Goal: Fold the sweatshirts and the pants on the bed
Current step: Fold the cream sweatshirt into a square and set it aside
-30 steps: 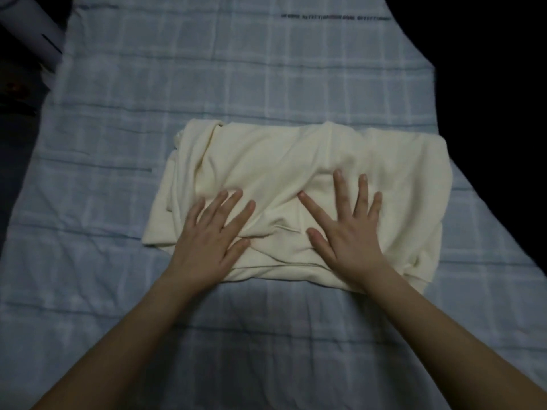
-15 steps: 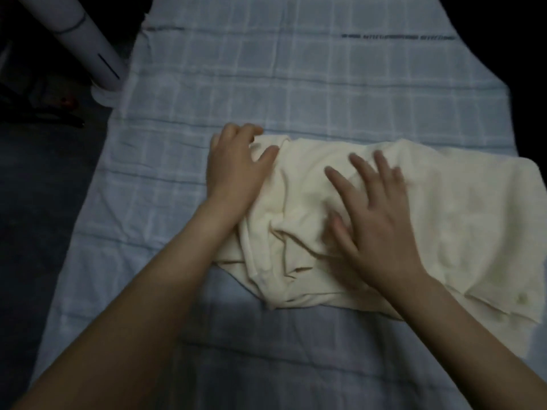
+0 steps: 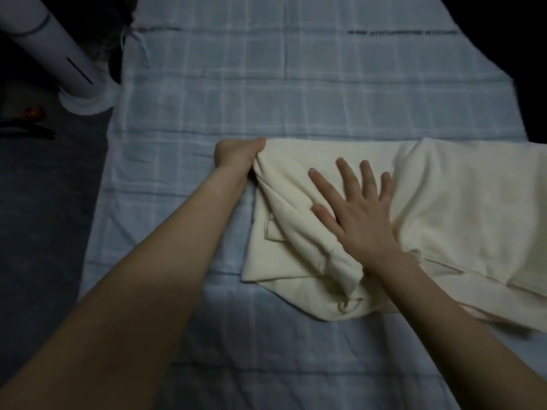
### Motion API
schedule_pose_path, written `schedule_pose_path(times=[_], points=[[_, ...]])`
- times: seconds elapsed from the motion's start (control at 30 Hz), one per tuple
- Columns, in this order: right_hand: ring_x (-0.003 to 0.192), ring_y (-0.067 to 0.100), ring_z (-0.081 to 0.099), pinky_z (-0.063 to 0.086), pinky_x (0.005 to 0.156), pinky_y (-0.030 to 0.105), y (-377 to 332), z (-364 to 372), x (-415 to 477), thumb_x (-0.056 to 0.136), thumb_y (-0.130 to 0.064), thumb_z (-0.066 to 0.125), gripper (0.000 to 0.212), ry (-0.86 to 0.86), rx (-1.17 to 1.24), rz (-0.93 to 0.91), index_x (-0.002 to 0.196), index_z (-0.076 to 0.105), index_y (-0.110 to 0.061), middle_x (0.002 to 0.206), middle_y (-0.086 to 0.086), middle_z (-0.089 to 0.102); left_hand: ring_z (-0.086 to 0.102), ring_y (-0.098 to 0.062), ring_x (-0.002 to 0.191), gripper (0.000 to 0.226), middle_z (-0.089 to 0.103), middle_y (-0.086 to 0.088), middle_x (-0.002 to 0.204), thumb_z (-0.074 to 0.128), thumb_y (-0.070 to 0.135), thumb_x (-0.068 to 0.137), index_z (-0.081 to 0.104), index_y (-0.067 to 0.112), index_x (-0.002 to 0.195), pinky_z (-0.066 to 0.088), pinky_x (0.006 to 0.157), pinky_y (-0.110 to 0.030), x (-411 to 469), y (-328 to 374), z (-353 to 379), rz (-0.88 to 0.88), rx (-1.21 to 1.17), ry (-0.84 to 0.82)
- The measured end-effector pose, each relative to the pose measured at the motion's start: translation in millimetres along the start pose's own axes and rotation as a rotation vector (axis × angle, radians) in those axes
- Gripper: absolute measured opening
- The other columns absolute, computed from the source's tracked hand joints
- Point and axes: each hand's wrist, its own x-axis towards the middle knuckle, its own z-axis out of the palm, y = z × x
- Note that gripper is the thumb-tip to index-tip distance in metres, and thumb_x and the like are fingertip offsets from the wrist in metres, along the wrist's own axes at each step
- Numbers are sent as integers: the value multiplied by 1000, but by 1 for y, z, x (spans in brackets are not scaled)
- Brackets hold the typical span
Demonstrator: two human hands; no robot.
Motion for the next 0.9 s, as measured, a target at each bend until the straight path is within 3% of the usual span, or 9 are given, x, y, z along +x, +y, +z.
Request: schedule_pose_path(times=[0.1, 0.2, 0.3, 0.4, 0.53, 0.63, 0.73, 0.83, 0.9], points=[[144, 35, 28, 19, 117, 53, -13, -15, -11, 98, -48, 30, 56, 173, 398, 5, 148, 44, -28, 156, 11, 35, 63, -16, 79, 39, 68, -5, 92, 82, 30, 75, 70, 10, 106, 53, 81, -28, -13, 6, -15, 153, 99, -73], [115, 27, 51, 41, 101, 38, -36, -18, -43, 95, -36, 54, 39, 363, 573, -24, 125, 66, -15, 126, 10, 58, 66, -19, 85, 63, 66, 0, 94, 77, 55, 60, 59, 28, 113, 54, 82, -31, -55, -3, -33, 180, 313, -159], [95, 30, 52, 46, 84, 41, -60, -14, -66, 87, -38, 66, 46, 310, 493, 72, 125, 65, -13, 109, 11, 59, 66, -17, 88, 71, 70, -1, 96, 81, 43, 69, 47, 29, 130, 53, 79, -27, -89, -20, -35, 230, 317, -235], [85, 36, 52, 48, 75, 44, -70, -9, -70, 76, -17, 77, 52, 281, 368, 62, 126, 65, -9, 102, 16, 60, 63, -16, 85, 66, 65, 0, 92, 75, 11, 78, 49, 18, 138, 49, 74, -19, -96, -27, -36, 327, 321, -250], [84, 20, 53, 40, 73, 25, -99, -10, -66, 75, -11, 65, 54, 305, 610, 19, 129, 63, -10, 99, 10, 58, 62, -11, 102, 59, 62, -6, 118, 64, -15, 81, 51, 3, 137, 52, 80, -10, -69, -17, -65, 325, 88, -355], [96, 19, 56, 33, 80, 14, -120, -1, -54, 83, -6, 66, 51, 125, 817, 24, 134, 61, -11, 106, 10, 61, 61, -12, 105, 61, 61, -11, 123, 54, -22, 83, 48, 2, 139, 52, 80, -12, -54, -19, -84, 291, 88, -402], [106, 17, 56, 32, 85, 12, -122, 8, -52, 86, -15, 70, 55, 5, 827, 59, 139, 56, -15, 114, 5, 58, 59, -21, 106, 64, 60, -23, 127, 47, -23, 86, 44, 5, 143, 50, 88, -28, -60, -32, -83, 128, -15, -440], [104, 7, 53, 34, 87, 11, -120, 3, -62, 87, -23, 69, 54, 36, 836, 22, 139, 56, -16, 114, -2, 57, 61, -19, 107, 64, 61, -16, 127, 64, -7, 87, 43, 16, 143, 52, 87, -26, -66, -44, -80, 144, -71, -457], [107, 8, 57, 41, 93, 16, -119, -4, -69, 87, -17, 67, 49, 9, 867, -18, 136, 58, -14, 120, -3, 60, 61, -15, 111, 83, 58, -7, 131, 77, -4, 77, 38, 22, 146, 52, 89, -21, -71, -51, -81, 226, 18, -478]])
